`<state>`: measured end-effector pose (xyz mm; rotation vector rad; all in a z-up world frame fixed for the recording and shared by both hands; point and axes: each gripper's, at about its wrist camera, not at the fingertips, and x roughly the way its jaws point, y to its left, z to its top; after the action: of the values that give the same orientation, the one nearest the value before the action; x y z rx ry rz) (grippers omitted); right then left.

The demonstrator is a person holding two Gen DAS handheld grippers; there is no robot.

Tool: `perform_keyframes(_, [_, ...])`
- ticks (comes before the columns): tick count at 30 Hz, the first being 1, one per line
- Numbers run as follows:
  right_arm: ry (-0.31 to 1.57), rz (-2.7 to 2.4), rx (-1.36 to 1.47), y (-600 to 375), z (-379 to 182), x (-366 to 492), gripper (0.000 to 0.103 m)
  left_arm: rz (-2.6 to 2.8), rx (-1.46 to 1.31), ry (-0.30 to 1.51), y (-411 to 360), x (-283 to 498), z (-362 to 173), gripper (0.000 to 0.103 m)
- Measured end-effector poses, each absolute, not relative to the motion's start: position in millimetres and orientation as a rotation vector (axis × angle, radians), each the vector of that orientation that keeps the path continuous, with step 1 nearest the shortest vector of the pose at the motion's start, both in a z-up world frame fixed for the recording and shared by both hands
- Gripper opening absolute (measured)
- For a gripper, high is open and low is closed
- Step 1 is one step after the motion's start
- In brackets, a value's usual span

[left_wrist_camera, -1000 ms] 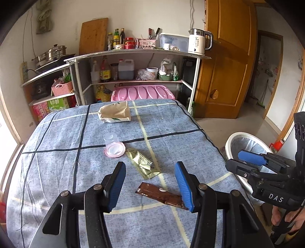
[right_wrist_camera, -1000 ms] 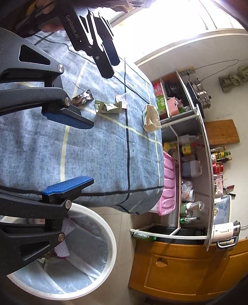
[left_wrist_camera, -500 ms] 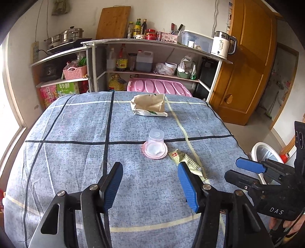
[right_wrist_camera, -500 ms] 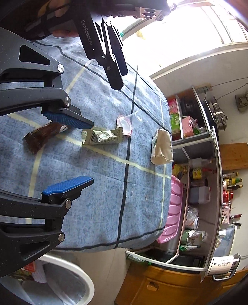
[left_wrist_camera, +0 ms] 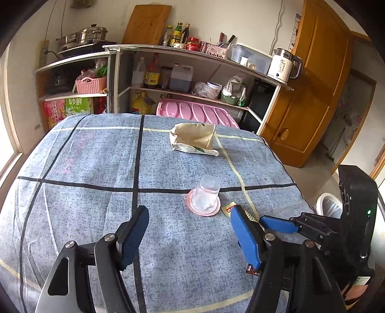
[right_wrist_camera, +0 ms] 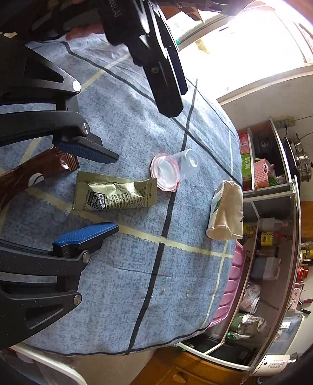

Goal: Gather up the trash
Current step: 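Grasp the clear cup with pink lid with the left tool while the right tool grasps the olive-green snack packet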

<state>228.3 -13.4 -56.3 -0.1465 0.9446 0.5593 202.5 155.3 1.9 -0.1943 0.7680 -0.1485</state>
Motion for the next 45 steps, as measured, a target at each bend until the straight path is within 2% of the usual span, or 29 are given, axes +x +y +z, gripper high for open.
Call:
perform_keyframes(2, [0.935, 0.532, -0.176, -14.2, -56.6, 228.7, 0.034, -0.160, -0.190, 0.771, 154.5, 206.6, 1.1, 0.070])
perform_keyframes(7, [0.938, 0.530, -0.135, -24.8, -55.1, 232.0, 0.031, -0.166, -0.223, 0.824, 152.4, 222.2, -8.0, 0.070])
perform_keyframes(10, [0.946, 0.528, -0.095, -31.7, -54.2, 234.7, 0.025, -0.152, -0.212, 0.824, 149.3, 228.1, -10.9, 0.070])
perform_keyframes(22, [0.918, 0.472, -0.063, -46.6, -51.5, 226.6, 0.024, -0.139, -0.131, 0.840, 125.2, 255.2, -23.8, 0.069])
perform_keyframes(26, [0.925, 0.475, -0.042, -48.2, -52.5, 229.1, 0.024, -0.138, -0.127, 0.830, 118.4, 260.3, -24.8, 0.066])
perform_keyframes(27, [0.927, 0.476, -0.035, -49.2, -52.7, 229.6, 0.024, -0.141, -0.135, 0.832, 118.1, 261.8, -25.4, 0.064])
perform_keyframes(33, [0.926, 0.484, -0.006, -52.7, -53.2, 230.8, 0.024, -0.125, -0.119, 0.868, 113.1, 267.7, -33.4, 0.031])
perform_keyframes(45, [0.886, 0.462, 0.000, -65.5, -38.7, 222.3, 0.024, -0.123, -0.105, 0.834, 106.7, 251.6, -17.3, 0.030])
